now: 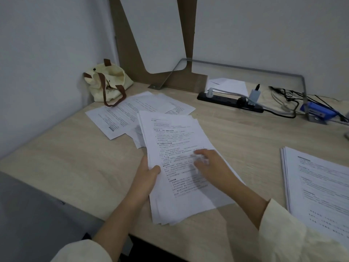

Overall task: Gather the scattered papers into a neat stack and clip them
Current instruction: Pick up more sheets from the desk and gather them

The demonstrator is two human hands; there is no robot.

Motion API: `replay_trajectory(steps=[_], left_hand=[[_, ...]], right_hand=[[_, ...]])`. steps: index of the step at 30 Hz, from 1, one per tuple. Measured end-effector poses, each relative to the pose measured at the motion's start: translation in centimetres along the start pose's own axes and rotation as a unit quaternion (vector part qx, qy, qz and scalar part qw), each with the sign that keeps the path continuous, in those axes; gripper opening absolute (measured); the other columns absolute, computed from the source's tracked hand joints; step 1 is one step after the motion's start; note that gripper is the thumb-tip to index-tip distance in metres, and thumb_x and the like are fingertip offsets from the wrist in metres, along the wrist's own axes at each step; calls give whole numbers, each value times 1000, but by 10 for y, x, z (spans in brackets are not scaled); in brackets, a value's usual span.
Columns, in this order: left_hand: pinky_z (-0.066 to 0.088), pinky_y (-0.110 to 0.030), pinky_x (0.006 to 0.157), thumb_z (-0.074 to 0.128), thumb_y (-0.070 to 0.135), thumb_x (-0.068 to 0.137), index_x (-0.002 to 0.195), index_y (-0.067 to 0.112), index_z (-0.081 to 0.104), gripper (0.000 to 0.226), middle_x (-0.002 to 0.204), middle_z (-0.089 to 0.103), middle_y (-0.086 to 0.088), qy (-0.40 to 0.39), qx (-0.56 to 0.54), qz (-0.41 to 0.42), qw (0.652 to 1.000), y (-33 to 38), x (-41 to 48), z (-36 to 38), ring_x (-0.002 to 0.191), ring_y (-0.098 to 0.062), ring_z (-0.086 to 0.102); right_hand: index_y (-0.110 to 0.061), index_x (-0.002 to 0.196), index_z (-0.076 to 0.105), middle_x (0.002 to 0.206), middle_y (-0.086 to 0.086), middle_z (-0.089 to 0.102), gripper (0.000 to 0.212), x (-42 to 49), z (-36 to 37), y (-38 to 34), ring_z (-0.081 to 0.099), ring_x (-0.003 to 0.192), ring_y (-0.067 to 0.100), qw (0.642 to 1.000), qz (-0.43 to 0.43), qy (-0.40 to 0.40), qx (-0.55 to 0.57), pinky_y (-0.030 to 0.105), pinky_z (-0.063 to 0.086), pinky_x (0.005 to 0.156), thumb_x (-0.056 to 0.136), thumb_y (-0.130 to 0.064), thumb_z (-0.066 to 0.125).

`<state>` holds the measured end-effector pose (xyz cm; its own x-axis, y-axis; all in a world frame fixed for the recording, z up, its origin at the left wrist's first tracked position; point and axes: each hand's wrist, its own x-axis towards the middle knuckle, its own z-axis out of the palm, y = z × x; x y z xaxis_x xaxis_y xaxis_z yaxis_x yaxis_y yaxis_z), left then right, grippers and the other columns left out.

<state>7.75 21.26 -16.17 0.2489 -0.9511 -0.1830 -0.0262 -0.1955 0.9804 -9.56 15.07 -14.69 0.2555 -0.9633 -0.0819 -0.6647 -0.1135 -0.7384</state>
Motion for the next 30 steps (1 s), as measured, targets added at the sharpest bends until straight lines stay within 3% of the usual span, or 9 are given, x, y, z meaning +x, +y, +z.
replay_trajectory(steps=[4,6,8,11,14,17,21,25,30], left_hand=[[46,-36,97,43,1,90,135,25,43,50,125,61,5,9,-39,9,999,1,-5,1,111,-15,58],[49,-30,91,44,3,91,131,28,47,47,122,62,6,3,-57,25,998,8,-7,1,107,-11,60],[49,-32,92,45,5,92,126,32,50,44,122,63,7,1,-61,50,997,20,-8,1,107,-11,61],[50,-32,89,46,3,89,109,39,57,42,113,67,13,13,-53,113,992,47,-4,0,105,-10,62],[50,-14,71,50,2,86,97,32,59,33,90,69,23,27,-46,192,980,79,-2,0,85,5,64],[49,-9,62,52,13,75,93,20,58,20,87,66,14,32,-63,241,968,92,-1,3,75,7,62],[49,-11,65,55,9,82,106,21,59,27,97,68,14,11,-68,237,969,82,-4,17,84,6,65],[50,-12,64,54,7,85,96,28,59,24,94,67,14,33,-103,242,964,83,-4,28,82,5,65],[50,-19,77,51,6,88,112,29,59,34,105,68,15,32,-92,198,975,60,-10,36,98,-2,64]], right_hand=[[-18,142,33,145,10,34,63,9,-29,25,43,126,29,988,105,85,69,40,41,99,86,-28,60],[-15,141,33,136,8,46,61,5,-42,26,54,115,26,971,134,59,190,36,47,90,88,-27,59],[-13,131,47,121,7,62,43,-1,-55,19,65,96,23,957,108,32,269,37,53,82,89,-20,58],[-19,112,61,110,3,70,25,-8,-76,4,68,95,23,945,30,81,316,43,53,88,89,-12,55],[-26,108,63,110,-3,71,24,-17,-97,-10,68,100,17,926,-52,108,358,35,52,87,90,-13,55],[-30,112,60,114,-9,69,29,-27,-102,-13,66,103,8,922,-88,114,359,26,51,82,89,-12,54],[-19,124,56,117,-7,67,34,-33,-85,-1,64,104,8,926,-66,130,347,24,50,82,90,-13,53],[-23,106,61,99,-12,69,23,-37,-83,-6,66,84,-2,905,-56,187,379,13,51,66,92,-10,48],[-26,110,59,107,-13,65,26,-48,-74,6,58,106,8,920,3,155,360,21,46,76,94,-13,44]])
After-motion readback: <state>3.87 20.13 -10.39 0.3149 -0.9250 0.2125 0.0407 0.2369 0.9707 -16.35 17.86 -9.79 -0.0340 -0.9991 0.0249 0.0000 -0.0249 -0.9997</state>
